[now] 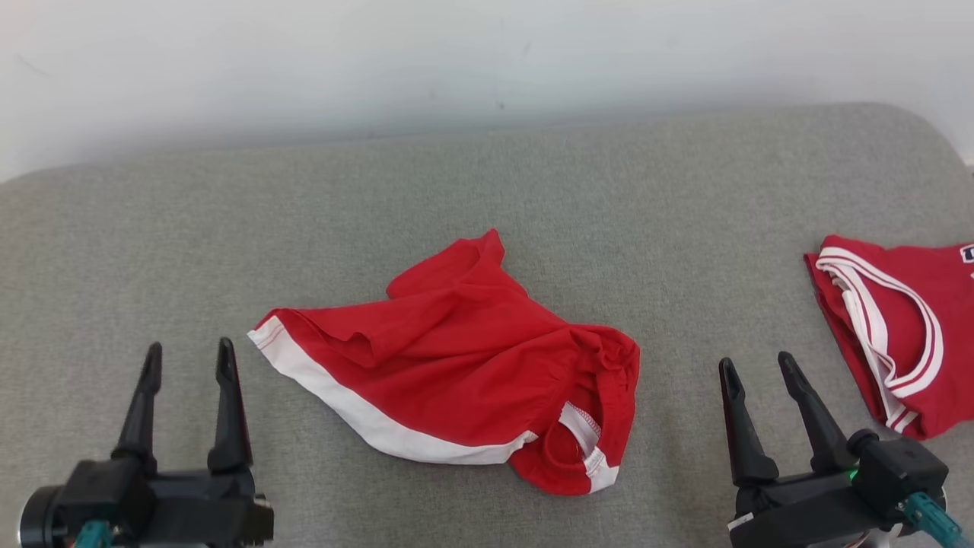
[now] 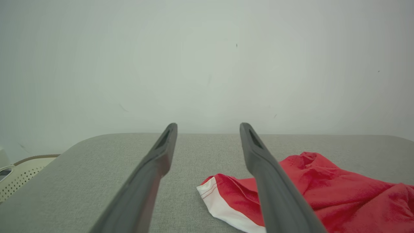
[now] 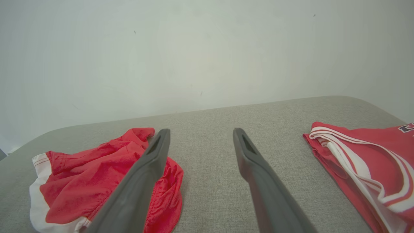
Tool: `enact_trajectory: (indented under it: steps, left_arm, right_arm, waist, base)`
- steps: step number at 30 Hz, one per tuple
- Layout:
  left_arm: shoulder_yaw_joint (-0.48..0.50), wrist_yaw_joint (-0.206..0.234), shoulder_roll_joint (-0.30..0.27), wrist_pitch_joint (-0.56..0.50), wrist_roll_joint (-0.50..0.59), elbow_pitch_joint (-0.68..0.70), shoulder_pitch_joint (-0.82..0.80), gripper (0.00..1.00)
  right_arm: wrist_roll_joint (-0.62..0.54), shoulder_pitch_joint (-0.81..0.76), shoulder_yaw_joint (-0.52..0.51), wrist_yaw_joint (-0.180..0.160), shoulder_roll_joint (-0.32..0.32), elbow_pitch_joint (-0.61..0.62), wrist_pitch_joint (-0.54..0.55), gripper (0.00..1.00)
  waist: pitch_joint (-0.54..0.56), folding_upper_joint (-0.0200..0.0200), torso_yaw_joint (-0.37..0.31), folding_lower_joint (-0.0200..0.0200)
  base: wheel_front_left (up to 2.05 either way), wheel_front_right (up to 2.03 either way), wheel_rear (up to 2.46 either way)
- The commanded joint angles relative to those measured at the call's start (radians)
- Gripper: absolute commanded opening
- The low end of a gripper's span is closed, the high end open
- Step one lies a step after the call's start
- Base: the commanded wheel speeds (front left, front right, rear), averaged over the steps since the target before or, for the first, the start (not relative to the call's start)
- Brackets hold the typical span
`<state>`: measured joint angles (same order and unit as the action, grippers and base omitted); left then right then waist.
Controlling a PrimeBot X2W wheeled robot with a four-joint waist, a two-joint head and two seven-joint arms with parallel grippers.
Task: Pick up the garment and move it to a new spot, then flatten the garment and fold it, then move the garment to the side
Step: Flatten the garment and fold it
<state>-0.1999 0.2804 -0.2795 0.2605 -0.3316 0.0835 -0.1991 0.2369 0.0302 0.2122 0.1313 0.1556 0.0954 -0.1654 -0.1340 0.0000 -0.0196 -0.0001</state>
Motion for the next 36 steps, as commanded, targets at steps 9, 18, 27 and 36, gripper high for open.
enact_trajectory:
  steps: [9,18,27,36]
  left_arm:
    - [0.003,-0.020,0.018,0.003,0.060,0.014,0.124,1.00]
    - [-0.008,-0.038,0.015,0.003,0.082,-0.037,0.170,1.00]
    - [-0.011,-0.034,0.013,0.003,0.079,-0.049,0.163,1.00]
    - [-0.016,-0.031,0.013,0.001,0.073,-0.047,0.151,1.00]
  right_arm:
    - [-0.015,-0.062,0.016,-0.001,0.003,-0.008,0.013,1.00]
    - [-0.026,-0.118,0.021,-0.001,-0.007,0.007,0.030,1.00]
    - [-0.027,-0.130,0.019,-0.001,-0.014,0.022,0.038,1.00]
    - [-0.008,-0.123,0.055,-0.001,-0.006,0.025,0.058,1.00]
  waist:
    - [0.085,0.0000,0.014,0.0001]
    - [0.133,0.0000,0.006,0.0001]
    - [0.138,0.0000,0.009,0.0001]
    - [0.127,0.0000,0.018,0.0001]
  base:
    - [0.00,0.00,0.00]
    - [0.00,0.00,0.00]
    - [0.00,0.00,0.00]
    - [0.00,0.00,0.00]
